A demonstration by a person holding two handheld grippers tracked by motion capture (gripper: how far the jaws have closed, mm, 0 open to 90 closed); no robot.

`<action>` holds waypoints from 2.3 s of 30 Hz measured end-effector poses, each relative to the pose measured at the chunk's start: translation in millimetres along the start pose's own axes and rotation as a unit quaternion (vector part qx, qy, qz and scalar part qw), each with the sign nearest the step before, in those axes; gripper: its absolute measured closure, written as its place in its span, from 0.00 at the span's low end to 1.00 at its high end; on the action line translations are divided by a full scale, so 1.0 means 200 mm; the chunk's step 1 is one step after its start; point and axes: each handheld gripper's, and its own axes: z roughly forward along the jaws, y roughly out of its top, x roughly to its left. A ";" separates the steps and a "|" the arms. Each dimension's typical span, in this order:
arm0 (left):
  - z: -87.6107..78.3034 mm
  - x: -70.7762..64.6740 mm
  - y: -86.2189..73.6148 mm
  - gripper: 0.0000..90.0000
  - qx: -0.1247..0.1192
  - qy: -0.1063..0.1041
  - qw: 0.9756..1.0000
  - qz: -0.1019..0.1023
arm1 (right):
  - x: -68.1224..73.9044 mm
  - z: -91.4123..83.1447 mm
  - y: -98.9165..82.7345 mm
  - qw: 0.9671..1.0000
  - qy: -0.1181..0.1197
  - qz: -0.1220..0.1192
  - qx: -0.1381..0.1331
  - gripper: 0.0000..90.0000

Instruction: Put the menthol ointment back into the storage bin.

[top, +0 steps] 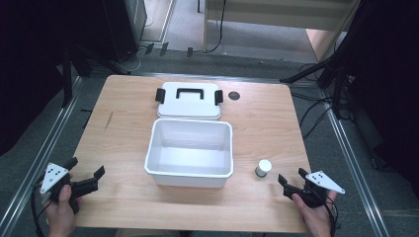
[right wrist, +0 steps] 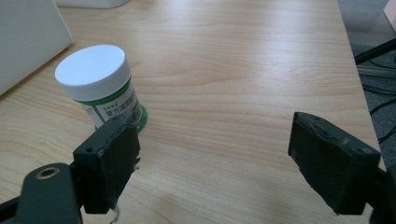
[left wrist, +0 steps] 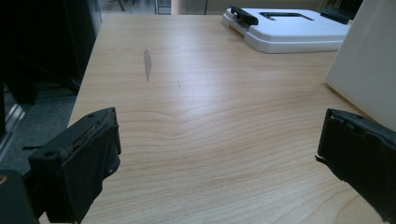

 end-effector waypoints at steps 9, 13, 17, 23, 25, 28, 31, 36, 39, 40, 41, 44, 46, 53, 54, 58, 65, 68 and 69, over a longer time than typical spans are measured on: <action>0.00 0.02 0.00 0.00 0.008 -0.017 1.000 -0.014 | -0.02 0.00 0.00 1.000 0.016 0.011 0.013 0.19; 0.02 0.04 0.01 0.00 0.027 -0.018 0.999 -0.033 | -0.02 0.01 0.03 0.998 0.033 0.039 0.028 0.21; 0.02 0.04 0.01 0.00 0.027 -0.034 0.999 -0.028 | 0.02 0.01 0.09 0.997 -0.002 0.029 0.066 0.25; 0.02 0.05 0.01 0.00 0.027 -0.037 0.998 -0.042 | 0.02 -0.04 0.17 0.992 -0.016 0.028 0.118 0.27; 0.02 0.06 0.01 0.00 0.023 -0.043 0.997 -0.053 | 0.03 -0.05 0.20 0.990 -0.017 0.024 0.137 0.27; 0.02 0.07 0.01 0.00 0.029 -0.042 0.997 -0.066 | 0.05 -0.06 0.24 0.987 -0.017 0.019 0.156 0.27; 0.02 0.07 0.01 0.00 0.022 -0.041 0.997 -0.067 | 0.06 -0.06 0.25 0.986 -0.013 0.009 0.169 0.27; 0.01 0.06 0.00 0.00 0.011 -0.042 0.998 -0.047 | 0.05 0.00 0.30 0.967 0.014 0.010 0.255 0.31; 0.00 0.06 0.00 0.00 0.010 -0.040 0.998 -0.050 | 0.05 0.00 0.32 0.962 0.015 0.005 0.273 0.31; 0.00 0.06 0.00 0.00 0.011 -0.037 0.998 -0.050 | 0.06 0.00 0.34 0.956 0.015 -0.003 0.292 0.30; 0.00 0.05 0.00 0.00 0.014 -0.036 0.998 -0.049 | 0.06 0.00 0.34 0.956 0.015 -0.003 0.292 0.30; 0.01 0.05 0.00 0.00 0.017 -0.040 0.998 -0.049 | 0.08 -0.01 0.39 0.949 0.010 -0.015 0.314 0.30; 0.01 0.05 0.00 0.00 0.020 -0.038 0.998 -0.047 | 0.09 -0.01 0.41 0.946 0.008 -0.021 0.324 0.30; 0.00 0.01 0.00 0.00 0.030 -0.039 0.999 -0.014 | 0.12 0.00 0.45 0.927 0.032 -0.040 0.371 0.31; 0.00 0.01 0.00 0.00 0.030 -0.039 0.999 -0.014 | 0.12 0.00 0.45 0.927 0.032 -0.040 0.371 0.31; -0.01 0.01 0.00 0.00 0.028 -0.044 0.999 -0.007 | 0.16 0.01 0.48 0.918 0.036 -0.064 0.390 0.29; 0.00 0.02 0.00 0.00 0.039 -0.060 0.997 -0.011 | 0.22 0.02 0.57 0.902 0.033 -0.092 0.422 0.25; 0.00 0.01 0.00 0.00 0.045 -0.062 0.997 -0.005 | 0.25 0.03 0.61 0.897 0.032 -0.103 0.429 0.25; 0.00 0.01 0.00 0.00 0.045 -0.062 0.997 -0.004 | 0.26 0.03 0.61 0.895 0.033 -0.107 0.432 0.25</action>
